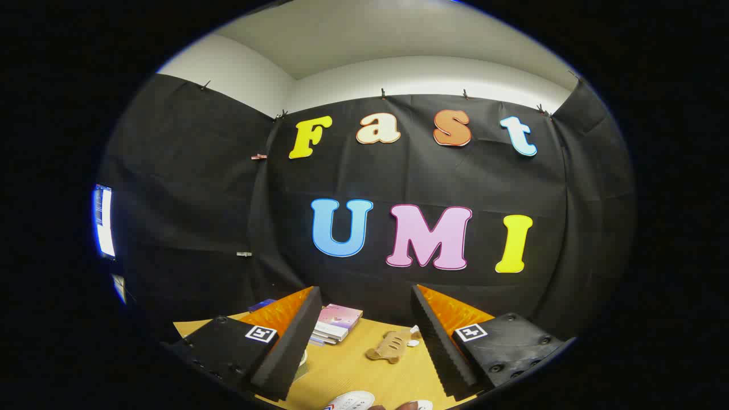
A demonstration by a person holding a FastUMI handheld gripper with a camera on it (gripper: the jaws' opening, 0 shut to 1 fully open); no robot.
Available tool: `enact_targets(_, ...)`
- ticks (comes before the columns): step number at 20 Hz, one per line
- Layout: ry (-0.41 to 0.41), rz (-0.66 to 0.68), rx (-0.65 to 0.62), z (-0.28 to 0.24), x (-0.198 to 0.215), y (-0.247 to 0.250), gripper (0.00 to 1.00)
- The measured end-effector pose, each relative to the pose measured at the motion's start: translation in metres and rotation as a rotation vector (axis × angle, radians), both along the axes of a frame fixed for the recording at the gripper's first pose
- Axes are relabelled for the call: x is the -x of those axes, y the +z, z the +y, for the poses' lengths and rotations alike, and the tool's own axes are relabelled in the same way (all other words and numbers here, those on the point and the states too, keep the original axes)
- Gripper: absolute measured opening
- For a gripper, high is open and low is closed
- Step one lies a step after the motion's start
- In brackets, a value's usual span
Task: Open the storage box then place both shoes into the box .Put the left shoe in first, then the right shoe, with the right side of both shoes facing outward in a uniform manner.
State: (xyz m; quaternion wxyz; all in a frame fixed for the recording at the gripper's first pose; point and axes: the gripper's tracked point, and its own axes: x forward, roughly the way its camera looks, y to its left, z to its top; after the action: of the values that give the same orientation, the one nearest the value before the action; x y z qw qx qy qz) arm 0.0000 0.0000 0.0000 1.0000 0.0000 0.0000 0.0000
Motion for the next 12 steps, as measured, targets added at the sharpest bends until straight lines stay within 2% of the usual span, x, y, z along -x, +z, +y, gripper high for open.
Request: enact_targets(12, 0.048, 0.013, 0.004, 0.018, -0.007, -0.005, 0.97)
